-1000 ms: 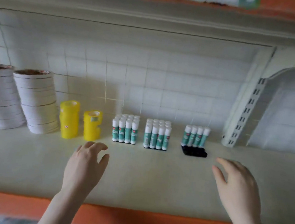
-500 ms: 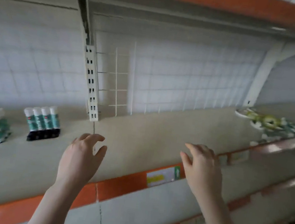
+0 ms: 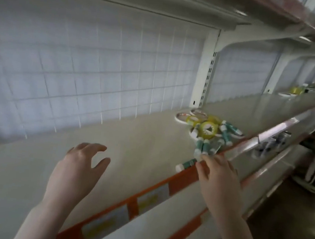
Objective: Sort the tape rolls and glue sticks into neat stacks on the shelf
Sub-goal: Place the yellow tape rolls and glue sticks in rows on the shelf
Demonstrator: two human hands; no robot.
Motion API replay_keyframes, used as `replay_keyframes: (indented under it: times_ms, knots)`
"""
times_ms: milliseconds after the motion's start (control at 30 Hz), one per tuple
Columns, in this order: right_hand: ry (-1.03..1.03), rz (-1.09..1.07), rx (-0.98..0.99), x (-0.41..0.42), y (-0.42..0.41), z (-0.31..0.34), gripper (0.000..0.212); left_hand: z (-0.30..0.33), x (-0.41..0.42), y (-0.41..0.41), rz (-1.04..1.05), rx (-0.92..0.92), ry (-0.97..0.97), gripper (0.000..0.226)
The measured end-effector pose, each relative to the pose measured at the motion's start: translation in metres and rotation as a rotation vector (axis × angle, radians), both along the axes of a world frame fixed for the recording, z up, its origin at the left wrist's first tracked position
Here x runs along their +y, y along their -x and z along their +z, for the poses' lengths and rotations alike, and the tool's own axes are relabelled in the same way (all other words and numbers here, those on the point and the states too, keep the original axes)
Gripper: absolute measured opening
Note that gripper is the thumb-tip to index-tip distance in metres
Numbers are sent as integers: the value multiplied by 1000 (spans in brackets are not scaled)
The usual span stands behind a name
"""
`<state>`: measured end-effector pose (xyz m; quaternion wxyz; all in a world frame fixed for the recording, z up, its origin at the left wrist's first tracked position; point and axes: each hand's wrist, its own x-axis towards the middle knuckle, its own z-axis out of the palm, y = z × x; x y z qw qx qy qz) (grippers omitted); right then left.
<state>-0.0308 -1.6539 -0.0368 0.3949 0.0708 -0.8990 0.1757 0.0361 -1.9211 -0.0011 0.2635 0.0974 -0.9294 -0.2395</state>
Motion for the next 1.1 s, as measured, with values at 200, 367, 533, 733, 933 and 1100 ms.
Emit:
replay_keyframes:
  times_ms: [200,367,533,733,933,1100]
  knots:
    - [69,33,-72,62,67,10,23,7,76,62,-111,-33,-12,26]
    - [78,242,-59,95,126,7,17,-5,141,96,-196,-174,4,30]
    - [23,417,1,120,162,5,16,-9,181,108,-100,-296,-27,29]
    - [49,578,11,131,177,1,18,1,195,111,-62,-404,-65,26]
    - [24,661,-37,118,177,6,21,11,189,111,-36,-509,111,35]
    - [-98,615,-161,94,172,14,14,8,178,98,77,-354,97,22]
